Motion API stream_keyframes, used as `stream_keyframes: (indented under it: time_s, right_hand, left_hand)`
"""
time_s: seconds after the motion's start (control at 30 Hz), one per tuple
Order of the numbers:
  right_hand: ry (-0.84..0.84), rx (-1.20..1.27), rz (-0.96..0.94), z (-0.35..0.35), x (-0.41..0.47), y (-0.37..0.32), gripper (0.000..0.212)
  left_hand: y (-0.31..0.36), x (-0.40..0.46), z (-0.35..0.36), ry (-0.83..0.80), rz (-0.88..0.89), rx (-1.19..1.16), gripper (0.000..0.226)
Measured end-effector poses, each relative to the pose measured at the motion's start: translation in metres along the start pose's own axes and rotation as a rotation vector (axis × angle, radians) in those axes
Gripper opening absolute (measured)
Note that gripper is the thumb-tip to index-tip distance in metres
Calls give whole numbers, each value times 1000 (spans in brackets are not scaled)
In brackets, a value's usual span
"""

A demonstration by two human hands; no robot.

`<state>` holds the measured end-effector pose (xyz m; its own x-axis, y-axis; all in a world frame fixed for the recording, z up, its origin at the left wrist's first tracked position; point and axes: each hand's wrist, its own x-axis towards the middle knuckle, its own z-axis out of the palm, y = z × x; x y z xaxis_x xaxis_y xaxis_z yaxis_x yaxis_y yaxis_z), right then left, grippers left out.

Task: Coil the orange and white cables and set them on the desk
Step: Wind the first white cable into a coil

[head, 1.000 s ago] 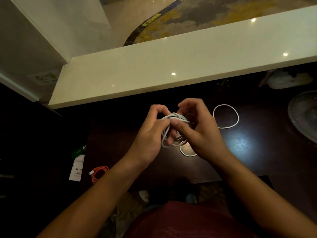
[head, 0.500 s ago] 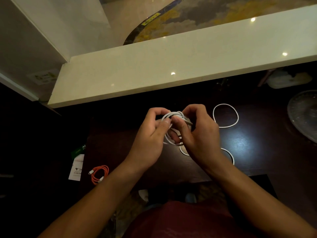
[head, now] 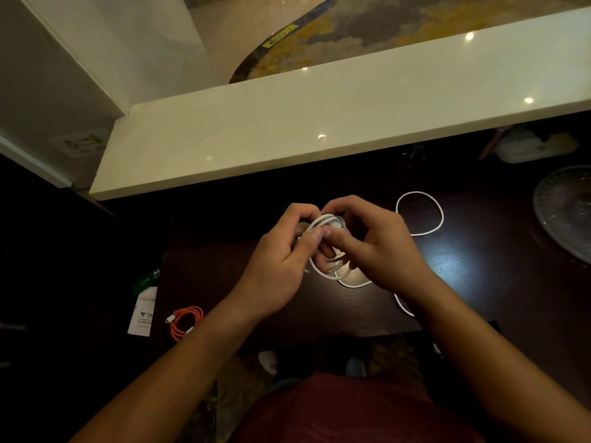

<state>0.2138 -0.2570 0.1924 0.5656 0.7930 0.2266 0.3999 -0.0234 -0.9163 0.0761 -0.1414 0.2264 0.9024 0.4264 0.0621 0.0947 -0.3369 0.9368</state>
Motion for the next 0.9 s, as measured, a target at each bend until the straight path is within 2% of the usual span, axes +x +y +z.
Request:
stream_keyframes:
  time_s: [0.13, 0.27, 0.33, 0.5, 0.73, 0.9]
  right_hand:
    - [-107, 216, 103, -1, 0, -3, 21]
    - [-237, 518, 247, -5, 4, -2, 16]
    - [-263, 671, 332, -7, 8, -3, 21]
    - [-341, 539, 260, -12, 10, 6, 26]
    - [-456, 576, 260, -17, 15, 8, 19]
    - [-383, 664, 317, -9, 10, 5, 24]
  left_hand:
    - [-2, -2, 0, 39, 14, 25, 20]
    - [-7, 0, -7, 62, -20, -58, 21]
    - [-8, -1, -9, 30, -45, -134, 20]
    - [-8, -4, -12, -57, -12, -172, 19]
    - [-4, -8, -10, -66, -3, -164, 8]
    - [-4, -9, -10, -35, -56, -215, 8]
